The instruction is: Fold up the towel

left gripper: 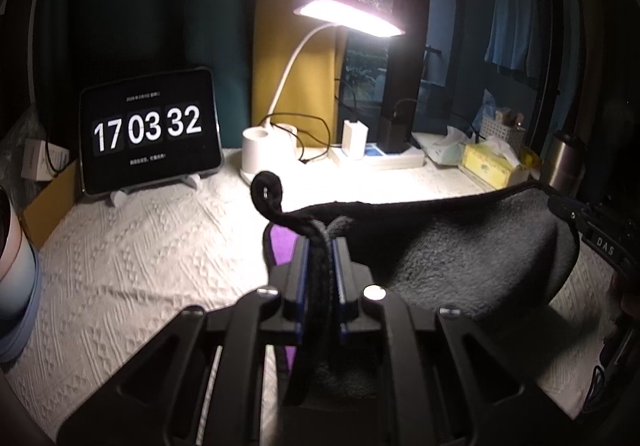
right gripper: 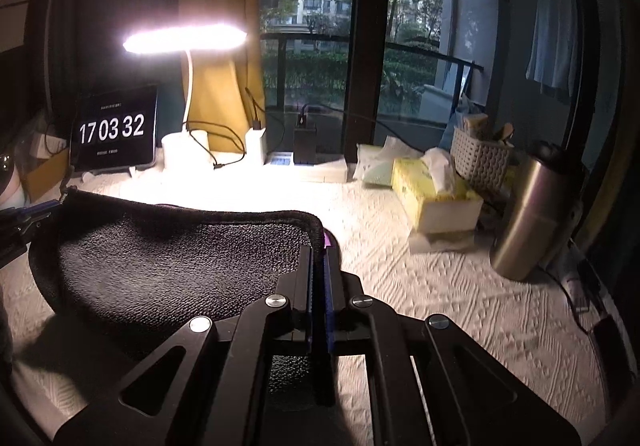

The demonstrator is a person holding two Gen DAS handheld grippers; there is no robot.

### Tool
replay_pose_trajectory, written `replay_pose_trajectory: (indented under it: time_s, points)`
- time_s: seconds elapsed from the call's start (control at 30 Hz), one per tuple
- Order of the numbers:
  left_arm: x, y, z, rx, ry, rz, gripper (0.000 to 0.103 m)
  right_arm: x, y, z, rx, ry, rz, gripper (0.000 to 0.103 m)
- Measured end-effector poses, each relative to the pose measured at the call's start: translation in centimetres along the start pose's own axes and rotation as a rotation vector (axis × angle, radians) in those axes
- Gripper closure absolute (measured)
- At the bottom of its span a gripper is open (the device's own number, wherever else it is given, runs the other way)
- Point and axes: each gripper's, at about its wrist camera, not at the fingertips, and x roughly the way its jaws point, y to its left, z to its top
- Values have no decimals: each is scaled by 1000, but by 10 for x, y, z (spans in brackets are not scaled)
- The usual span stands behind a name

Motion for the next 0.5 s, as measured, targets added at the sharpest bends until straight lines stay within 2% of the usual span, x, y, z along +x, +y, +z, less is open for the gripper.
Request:
replay_pose_trajectory:
  time_s: [0.23,0.5]
  points:
    - [8,2,8,7,-24,8,91,12,2,11,-25,-30,-19,98]
    - [22,2,17,24,-41,12,91,30,1,18,-26,-27,-36,98]
